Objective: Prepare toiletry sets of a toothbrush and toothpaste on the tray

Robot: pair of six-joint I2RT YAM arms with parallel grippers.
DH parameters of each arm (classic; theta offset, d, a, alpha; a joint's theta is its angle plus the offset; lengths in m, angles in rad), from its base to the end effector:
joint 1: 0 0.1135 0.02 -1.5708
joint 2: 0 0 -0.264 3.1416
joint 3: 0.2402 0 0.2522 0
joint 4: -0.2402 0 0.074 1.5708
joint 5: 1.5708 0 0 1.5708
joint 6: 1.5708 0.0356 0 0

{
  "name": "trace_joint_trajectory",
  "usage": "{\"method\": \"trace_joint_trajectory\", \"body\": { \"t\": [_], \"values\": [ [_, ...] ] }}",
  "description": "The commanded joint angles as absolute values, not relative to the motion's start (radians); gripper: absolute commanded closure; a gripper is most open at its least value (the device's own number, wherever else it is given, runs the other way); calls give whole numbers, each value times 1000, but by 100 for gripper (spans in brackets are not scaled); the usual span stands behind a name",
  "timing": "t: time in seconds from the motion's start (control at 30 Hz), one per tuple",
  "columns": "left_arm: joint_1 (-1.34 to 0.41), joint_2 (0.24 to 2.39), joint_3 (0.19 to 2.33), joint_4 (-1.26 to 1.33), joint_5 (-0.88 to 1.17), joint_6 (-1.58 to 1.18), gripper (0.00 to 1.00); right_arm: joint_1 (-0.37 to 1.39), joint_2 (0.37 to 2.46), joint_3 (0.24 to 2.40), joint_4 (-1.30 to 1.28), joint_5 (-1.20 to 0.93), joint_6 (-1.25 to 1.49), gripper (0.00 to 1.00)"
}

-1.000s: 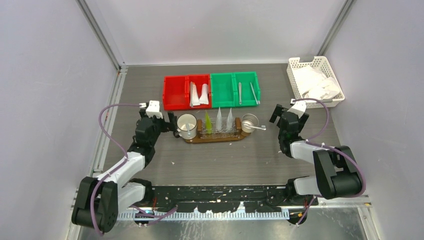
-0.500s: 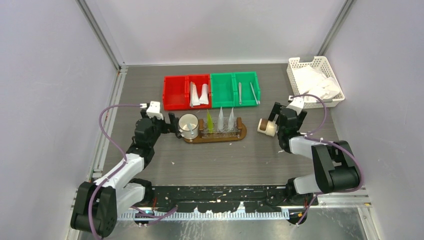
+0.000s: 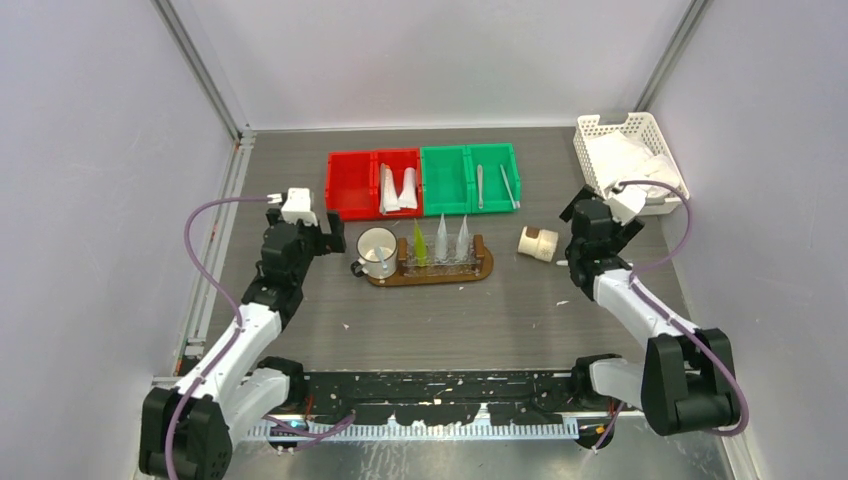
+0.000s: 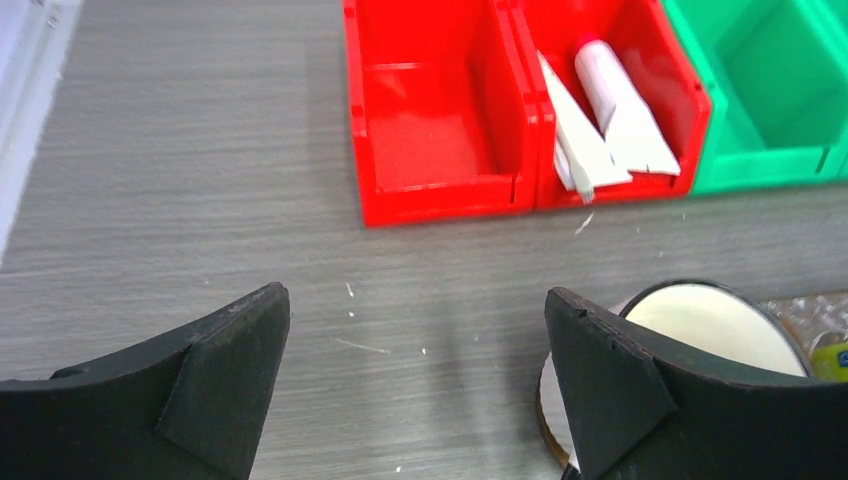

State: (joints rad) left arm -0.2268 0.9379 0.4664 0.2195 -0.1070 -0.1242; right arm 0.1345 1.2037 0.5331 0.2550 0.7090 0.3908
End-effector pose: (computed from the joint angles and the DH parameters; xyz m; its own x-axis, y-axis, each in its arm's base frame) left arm 0.2106 -0.0447 0.2413 -0.2563 -0.0673 -0.9643 0.0918 0.9914 -0.0935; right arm 0.2477 0.0101 0.2139 -0.1838 0.2669 -0.9460 0.6041 0.7899 0.1055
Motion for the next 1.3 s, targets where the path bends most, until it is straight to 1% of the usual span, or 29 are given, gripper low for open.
{"method": "trace_joint_trajectory", "body": {
  "t": [0.0,0.03,0.07,0.17,0.2,0.23,0.27,0.33,0.47,0.67,0.73,0.8,0.97,1.03,1.13,1.27],
  "values": [
    [-229,868,511,149,-158,-135,0,93,1164,629,106,679,517,8],
    [-229,856,510,146,-160,-137,0,76,1168,645,61,636,542,12],
    [-229,848,510,138,-164,-139,0,55,1175,663,30,590,565,13],
    [-229,843,537,79,-212,-160,0,-77,1191,672,6,348,664,12],
    [-229,847,550,52,-237,-174,0,-142,1200,668,7,256,689,16],
    [-229,851,561,37,-261,-186,0,-169,1211,670,7,184,709,20],
    [-228,856,576,7,-277,-195,0,-210,1222,676,6,130,720,21],
    [-227,864,597,-38,-311,-226,0,-247,1251,695,-24,32,726,21],
    [-227,873,601,-40,-291,-253,0,-275,1361,761,-34,-154,728,22],
    [-227,867,604,-56,-289,-252,0,-290,1457,817,-27,-260,733,21],
    [-227,867,598,-46,-287,-254,0,-291,1527,852,-16,-324,746,22],
    [-227,873,598,-45,-281,-260,0,-290,1590,854,59,-379,780,25],
    [-227,893,592,-35,-261,-267,0,-272,1722,899,170,-463,827,28],
    [-227,905,587,-23,-250,-275,0,-265,1771,912,235,-504,870,34],
    [-227,925,594,-20,-229,-282,0,-250,1800,920,286,-520,900,35],
    [-227,939,601,-21,-223,-285,0,-233,1777,919,286,-524,899,38]
  ]
}}
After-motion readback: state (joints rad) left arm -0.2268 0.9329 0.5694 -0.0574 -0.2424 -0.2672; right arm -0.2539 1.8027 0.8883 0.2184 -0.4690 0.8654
